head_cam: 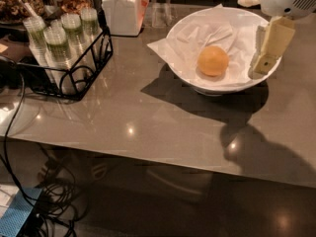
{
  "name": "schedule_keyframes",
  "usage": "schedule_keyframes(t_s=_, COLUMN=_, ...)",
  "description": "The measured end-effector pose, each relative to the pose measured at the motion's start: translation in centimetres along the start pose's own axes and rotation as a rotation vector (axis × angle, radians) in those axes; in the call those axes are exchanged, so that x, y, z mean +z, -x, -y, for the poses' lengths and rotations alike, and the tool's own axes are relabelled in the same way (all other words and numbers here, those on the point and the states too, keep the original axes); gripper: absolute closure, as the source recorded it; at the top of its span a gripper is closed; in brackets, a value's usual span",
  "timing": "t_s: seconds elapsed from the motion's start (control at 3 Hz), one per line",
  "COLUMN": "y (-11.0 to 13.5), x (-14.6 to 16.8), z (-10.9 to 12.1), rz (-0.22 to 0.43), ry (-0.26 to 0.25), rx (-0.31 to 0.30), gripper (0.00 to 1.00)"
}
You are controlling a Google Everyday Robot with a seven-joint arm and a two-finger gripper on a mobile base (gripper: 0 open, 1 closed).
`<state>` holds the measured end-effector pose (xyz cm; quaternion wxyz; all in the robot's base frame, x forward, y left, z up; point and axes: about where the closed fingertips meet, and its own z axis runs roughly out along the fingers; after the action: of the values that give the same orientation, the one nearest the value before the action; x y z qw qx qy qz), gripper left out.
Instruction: Pick orange from white bowl
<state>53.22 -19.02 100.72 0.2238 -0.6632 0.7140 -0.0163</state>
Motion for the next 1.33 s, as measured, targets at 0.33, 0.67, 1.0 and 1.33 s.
schedule_keyframes(t_s=0.33, y=0.0, x=0.5, z=0.6, rz=0.033, ry=-0.007, rx=0.028, gripper=0.0)
schedule_keyframes(t_s=0.67, y=-0.8, x=1.6, z=2.9, rz=0.098, ry=-0.004, rx=0.045, gripper=0.0)
schedule_keyframes(t_s=1.0, y=-1.9, x=3.2, z=5.6, rz=0.202, ry=0.023, rx=0.049, gripper=0.0)
schedule_keyframes(t_s=1.33, y=-1.6, x=3.1, z=6.9, rz=0.228, ry=-0.004, rx=0.05, gripper=0.0)
